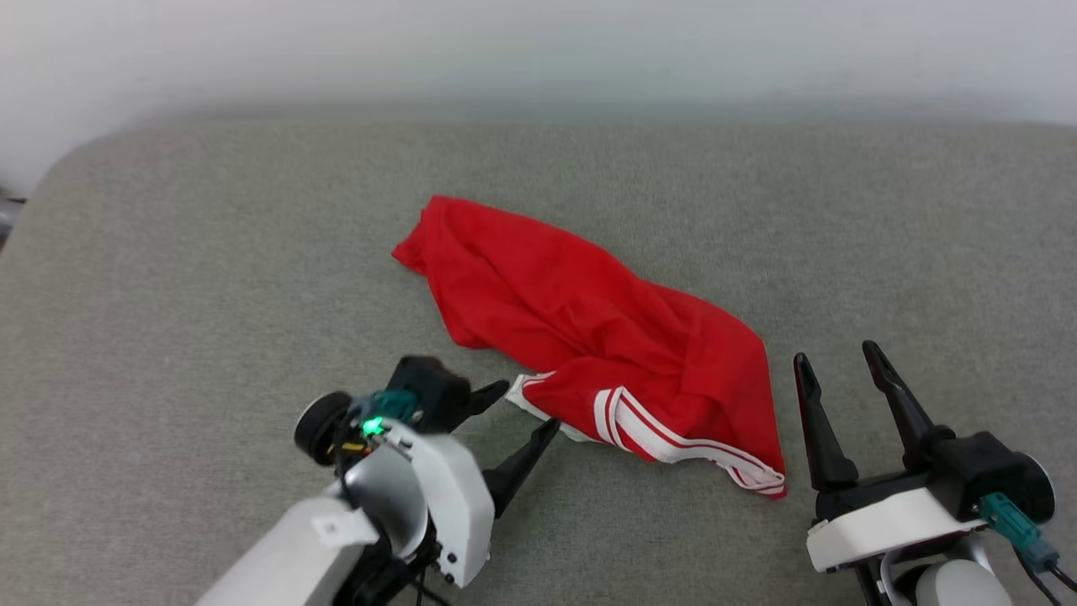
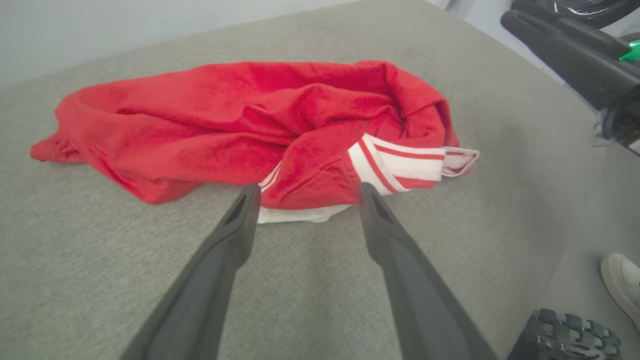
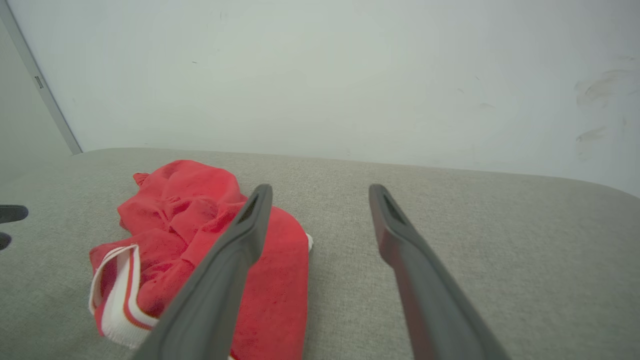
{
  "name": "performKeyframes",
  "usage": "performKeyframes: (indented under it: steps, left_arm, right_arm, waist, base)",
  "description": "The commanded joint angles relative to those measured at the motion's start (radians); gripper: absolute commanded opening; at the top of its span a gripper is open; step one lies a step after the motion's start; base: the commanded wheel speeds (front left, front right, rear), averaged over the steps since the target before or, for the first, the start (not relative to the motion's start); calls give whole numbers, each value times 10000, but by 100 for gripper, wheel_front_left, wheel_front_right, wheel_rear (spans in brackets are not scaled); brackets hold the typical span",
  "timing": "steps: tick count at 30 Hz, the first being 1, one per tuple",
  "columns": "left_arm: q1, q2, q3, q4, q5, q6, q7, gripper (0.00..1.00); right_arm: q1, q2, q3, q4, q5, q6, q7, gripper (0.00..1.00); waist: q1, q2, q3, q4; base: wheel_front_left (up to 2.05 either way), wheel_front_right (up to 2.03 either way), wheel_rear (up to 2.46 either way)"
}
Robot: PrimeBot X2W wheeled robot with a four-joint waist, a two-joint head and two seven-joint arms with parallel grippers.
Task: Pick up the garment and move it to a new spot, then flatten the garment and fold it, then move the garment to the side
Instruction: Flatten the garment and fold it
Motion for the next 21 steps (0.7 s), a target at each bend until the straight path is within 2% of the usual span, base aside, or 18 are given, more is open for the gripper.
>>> performKeyframes:
  steps: [1, 4, 9, 17, 18, 19, 20, 21]
  left_arm:
    - [-305, 105, -221, -41, -166, -14, 270, 100]
    - [-1087, 345, -741, 41, -519, -15, 1058, 100]
    - [-2009, 343, -1280, 661, -758, -16, 1664, 100]
    - [-3026, 139, -2090, 1993, -841, -17, 1131, 100]
    - [-3084, 88, -2169, 2142, -920, -18, 1042, 88]
    - [-3145, 38, -2202, 2314, -1005, -18, 946, 26]
    - [-3201, 2, -2278, 2448, -1058, -18, 842, 0]
    - [-3212, -23, -2360, 2566, -1120, -18, 755, 0]
  right_arm:
    - [-135, 10, 32, -42, -18, -7, -20, 100]
    - [-281, 10, 85, -64, -34, -7, -20, 100]
    - [-462, 10, 133, -120, -3, -7, -20, 100]
    - [-710, 11, 165, -211, -57, -7, -20, 100]
    - [-722, 11, 174, -206, -65, -7, -20, 100]
    - [-729, 11, 183, -195, -78, -7, -20, 100]
    - [-729, 11, 188, -183, -88, -7, -20, 100]
    - [-724, 11, 185, -159, -90, -7, -20, 100]
  waist:
    - [-1, 0, 351, -134]
    - [-1, 0, 698, -235]
    - [-1, 0, 1184, -366]
    - [-1, 0, 1741, -421]
    - [-1, 0, 1766, -409]
    - [-1, 0, 1782, -395]
    - [-1, 0, 1787, -379]
    - [-1, 0, 1779, -360]
  base:
    - [0, 0, 0]
    - [0, 0, 0]
    - [0, 0, 0]
    - [0, 0, 0]
    - [0, 0, 0]
    - [0, 0, 0]
    - [0, 0, 0]
    - [0, 0, 0]
